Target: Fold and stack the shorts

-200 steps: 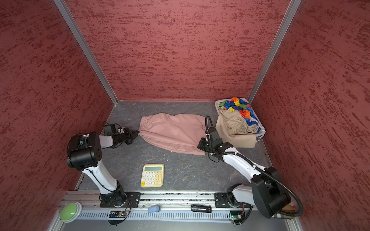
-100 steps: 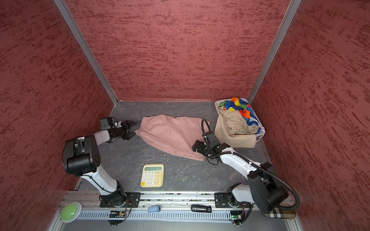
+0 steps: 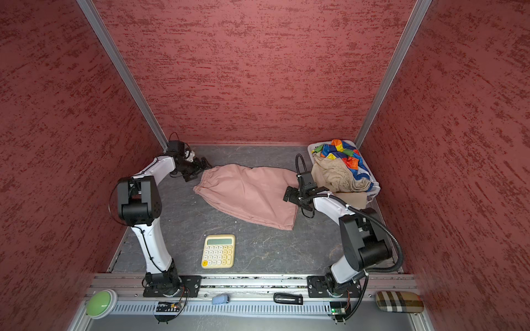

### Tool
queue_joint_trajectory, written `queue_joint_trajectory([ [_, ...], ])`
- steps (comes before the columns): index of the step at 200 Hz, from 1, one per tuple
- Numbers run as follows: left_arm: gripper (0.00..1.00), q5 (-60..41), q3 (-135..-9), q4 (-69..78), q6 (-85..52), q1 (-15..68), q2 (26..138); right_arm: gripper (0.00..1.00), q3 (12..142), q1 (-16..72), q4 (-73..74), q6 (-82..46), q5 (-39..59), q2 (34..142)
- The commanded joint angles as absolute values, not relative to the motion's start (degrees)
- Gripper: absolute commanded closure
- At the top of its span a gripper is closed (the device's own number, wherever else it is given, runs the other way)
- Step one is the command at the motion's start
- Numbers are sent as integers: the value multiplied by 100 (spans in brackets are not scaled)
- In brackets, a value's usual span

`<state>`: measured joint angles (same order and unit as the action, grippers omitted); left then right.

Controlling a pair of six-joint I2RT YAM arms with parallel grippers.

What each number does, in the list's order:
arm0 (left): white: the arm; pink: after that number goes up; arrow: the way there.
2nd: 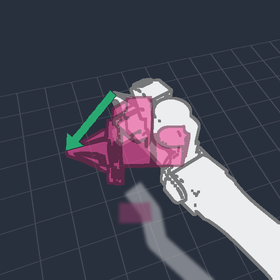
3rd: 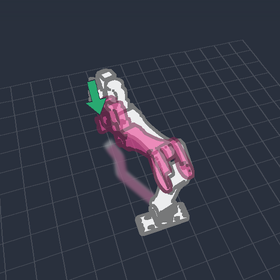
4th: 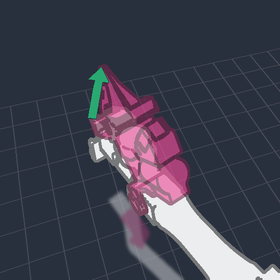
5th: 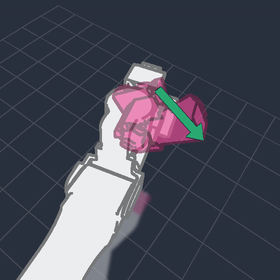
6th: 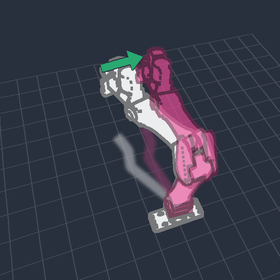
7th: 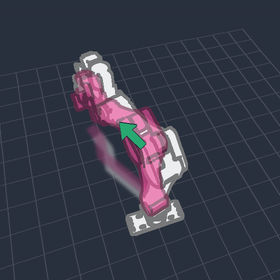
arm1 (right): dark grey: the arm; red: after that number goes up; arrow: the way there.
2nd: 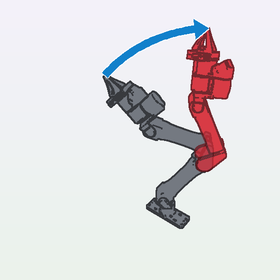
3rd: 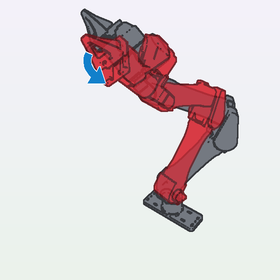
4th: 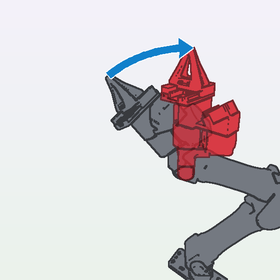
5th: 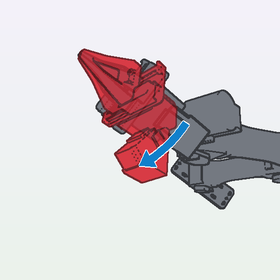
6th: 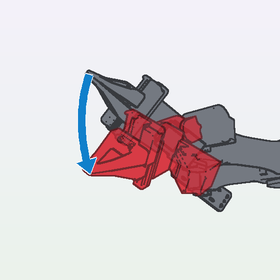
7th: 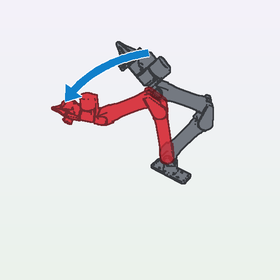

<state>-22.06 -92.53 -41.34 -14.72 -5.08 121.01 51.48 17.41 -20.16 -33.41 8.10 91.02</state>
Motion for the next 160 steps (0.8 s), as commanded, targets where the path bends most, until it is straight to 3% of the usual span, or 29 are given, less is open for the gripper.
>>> queue_joint_trajectory([
  [1,5,-1701,-9706,-4858,-892,-460,12333,1,5168,1683,-1790,-3142,971,9155],
  [50,21,-1365,-9755,-5050,-591,-177,12633,1,4978,1571,-1500,-3120,1088,9541],
  [77,42,-1097,-9577,-5348,-538,-38,12638,1,5055,1569,-1320,-3172,1203,9842],
  [127,42,-530,-9377,-5526,-444,114,12673,1,5152,1573,-1016,-3280,1444,10110],
  [160,77,-132,-9413,-5697,-398,323,12662,1,5138,1580,-876,-3405,1542,10166],
])
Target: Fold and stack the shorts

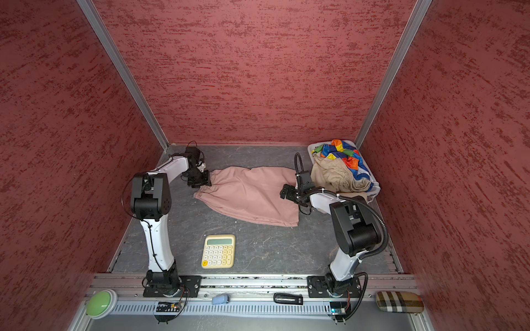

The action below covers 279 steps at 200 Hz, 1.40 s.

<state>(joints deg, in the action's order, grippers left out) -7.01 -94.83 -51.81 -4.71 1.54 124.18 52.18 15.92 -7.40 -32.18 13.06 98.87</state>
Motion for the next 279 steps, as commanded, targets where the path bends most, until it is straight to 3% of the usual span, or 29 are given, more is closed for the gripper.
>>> queue_joint_trajectory([
  [1,79,-119,-9413,-5709,-401,324,12655,1,5135,1581,-873,-3412,1544,10163],
  [18,100,140,-9351,-5765,-440,293,12414,1,5156,1614,-824,-3480,1600,10186],
  [99,100,69,-9271,-5968,-710,-202,11480,1,5973,2349,-896,-3742,1592,10703],
  [191,100,2276,-10900,-7657,-449,520,11300,1,6783,2795,-1115,-3870,1479,11217],
  [228,100,2417,-11632,-8158,-640,513,11244,1,6854,2794,-1581,-3523,1165,10987],
  [250,100,1975,-12063,-8219,-879,933,11174,1,6914,2795,-1624,-3454,1204,11095],
  [279,100,2196,-12816,-8753,-1112,1604,11787,1,6899,2812,-1345,-3610,1456,11196],
])
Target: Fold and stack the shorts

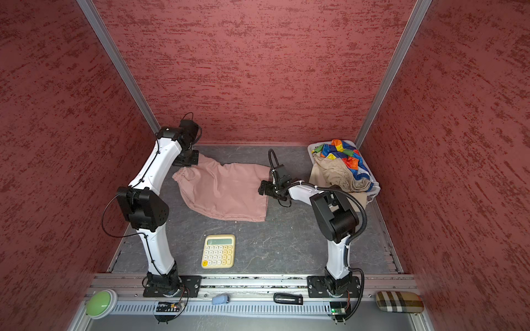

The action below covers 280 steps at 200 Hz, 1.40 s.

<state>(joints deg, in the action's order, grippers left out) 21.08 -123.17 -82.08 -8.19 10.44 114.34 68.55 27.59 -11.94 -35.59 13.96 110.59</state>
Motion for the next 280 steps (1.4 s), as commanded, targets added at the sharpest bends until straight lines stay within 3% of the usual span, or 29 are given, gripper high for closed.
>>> queue_joint_trajectory([
  [1,100,2192,-12833,-8771,-1119,1624,11813,1,6899,2817,-1340,-3611,1462,11197],
  [73,100,1608,-13703,-8917,-1676,2645,13155,1,6702,2856,-1074,-3691,1665,11147],
  [133,100,754,-13956,-8530,-2095,2795,13590,1,6254,2871,-706,-3816,1862,11025],
  [192,100,-1153,-12576,-6586,-3006,2739,13163,1,5863,2868,-307,-3969,2058,10945],
  [239,96,-2679,-11005,-4167,-4055,2748,12687,1,5718,2871,-280,-3965,2135,10904],
  [243,94,-2787,-10836,-3928,-4153,2730,12595,1,5698,2869,-280,-3961,2137,10879],
  [267,50,-3045,-10008,-2732,-4526,2507,11808,1,5589,2861,-398,-3930,2168,10626],
  [272,37,-3052,-9912,-2616,-4539,2444,11626,1,5566,2856,-465,-3904,2147,10539],
  [280,3,-3095,-9790,-2509,-4548,2319,11347,1,5535,2843,-618,-3841,2077,10360],
])
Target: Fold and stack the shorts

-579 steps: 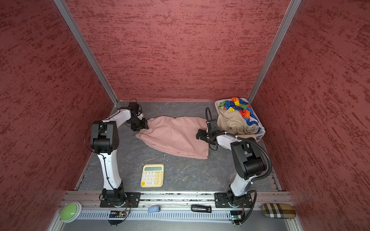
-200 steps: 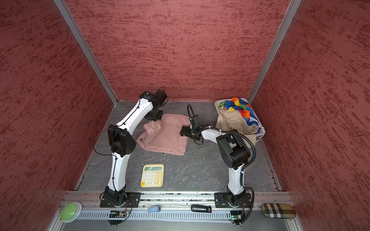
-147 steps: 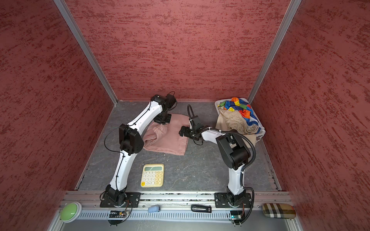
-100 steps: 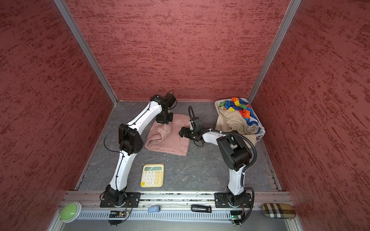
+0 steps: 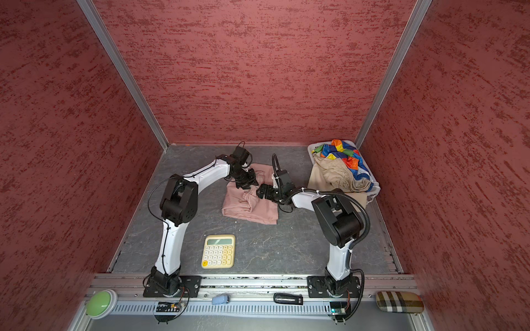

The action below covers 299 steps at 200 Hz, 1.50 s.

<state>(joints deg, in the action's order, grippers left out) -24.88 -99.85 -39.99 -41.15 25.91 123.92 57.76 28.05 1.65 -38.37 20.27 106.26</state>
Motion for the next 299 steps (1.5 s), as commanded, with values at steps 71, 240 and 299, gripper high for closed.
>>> queue_joint_trajectory([
  [71,1,-2783,-7839,-2013,-4162,1124,9098,1,6417,2999,-2752,-3071,219,9115],
  [240,1,-3770,-5669,-324,-5271,433,9249,58,10117,4732,-5233,-2733,-2785,11977],
  [299,1,-3702,-5755,-280,-5354,662,9281,91,8091,3814,-3234,-3342,-756,9915],
])
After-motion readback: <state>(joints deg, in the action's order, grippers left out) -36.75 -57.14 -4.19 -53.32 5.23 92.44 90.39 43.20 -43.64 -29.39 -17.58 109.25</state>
